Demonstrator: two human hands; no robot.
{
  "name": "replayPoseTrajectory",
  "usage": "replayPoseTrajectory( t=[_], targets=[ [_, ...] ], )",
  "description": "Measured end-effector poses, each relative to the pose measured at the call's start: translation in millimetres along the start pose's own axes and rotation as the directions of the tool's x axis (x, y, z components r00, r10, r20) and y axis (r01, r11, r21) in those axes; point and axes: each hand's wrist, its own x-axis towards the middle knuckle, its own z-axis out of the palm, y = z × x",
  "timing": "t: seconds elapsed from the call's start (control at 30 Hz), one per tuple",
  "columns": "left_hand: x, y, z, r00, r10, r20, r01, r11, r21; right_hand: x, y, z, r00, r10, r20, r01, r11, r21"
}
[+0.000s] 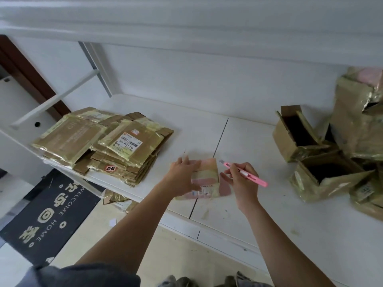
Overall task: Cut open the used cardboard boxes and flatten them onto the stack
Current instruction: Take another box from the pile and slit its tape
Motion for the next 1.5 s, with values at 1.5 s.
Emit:
replayPoseTrajectory(
  t=[1.5],
  targets=[
    [-3.3, 6.0, -0.6, 0.998, -0.045, -0.043, 0.041, 0.995, -0.091, -27.9, -1.2, -27.4, 0.94, -0.125, 0.318, 0.24, 0.903, -0.355]
  ],
)
